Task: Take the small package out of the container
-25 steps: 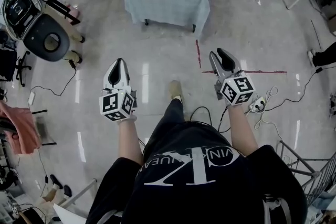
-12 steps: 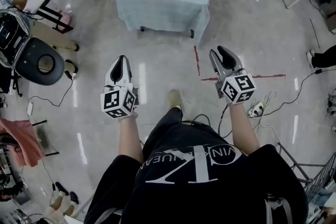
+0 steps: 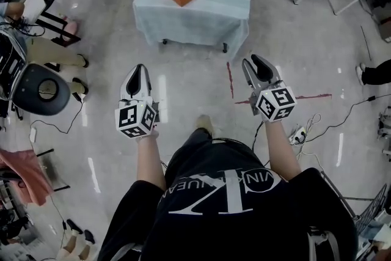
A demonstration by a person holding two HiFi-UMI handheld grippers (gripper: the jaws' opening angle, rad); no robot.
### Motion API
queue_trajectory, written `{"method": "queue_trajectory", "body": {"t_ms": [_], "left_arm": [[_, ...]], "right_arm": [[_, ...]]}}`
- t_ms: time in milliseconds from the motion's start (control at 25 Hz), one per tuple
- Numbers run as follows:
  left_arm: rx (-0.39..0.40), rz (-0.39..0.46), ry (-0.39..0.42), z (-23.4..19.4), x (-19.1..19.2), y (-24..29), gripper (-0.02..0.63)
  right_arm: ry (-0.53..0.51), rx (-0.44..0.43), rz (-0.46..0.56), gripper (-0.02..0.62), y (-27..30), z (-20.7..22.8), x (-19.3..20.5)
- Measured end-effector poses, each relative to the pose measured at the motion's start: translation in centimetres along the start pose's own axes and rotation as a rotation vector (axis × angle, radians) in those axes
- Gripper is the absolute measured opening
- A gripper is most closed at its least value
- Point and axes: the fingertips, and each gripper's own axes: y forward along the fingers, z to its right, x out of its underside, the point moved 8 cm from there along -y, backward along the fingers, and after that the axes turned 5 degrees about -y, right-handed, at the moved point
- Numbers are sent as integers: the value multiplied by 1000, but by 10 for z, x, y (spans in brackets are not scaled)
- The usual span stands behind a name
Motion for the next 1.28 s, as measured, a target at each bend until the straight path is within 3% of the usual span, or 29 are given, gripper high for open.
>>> {"method": "queue_trajectory", "body": {"t_ms": [640, 1280], "left_arm": [[-10, -30, -20, -25, 5, 69, 0], [-106, -36, -40, -58, -26, 197, 0]], "right_arm": [[0, -49, -34, 120, 81, 21, -2], [-23, -183, -87, 120, 235, 83, -37]]}}
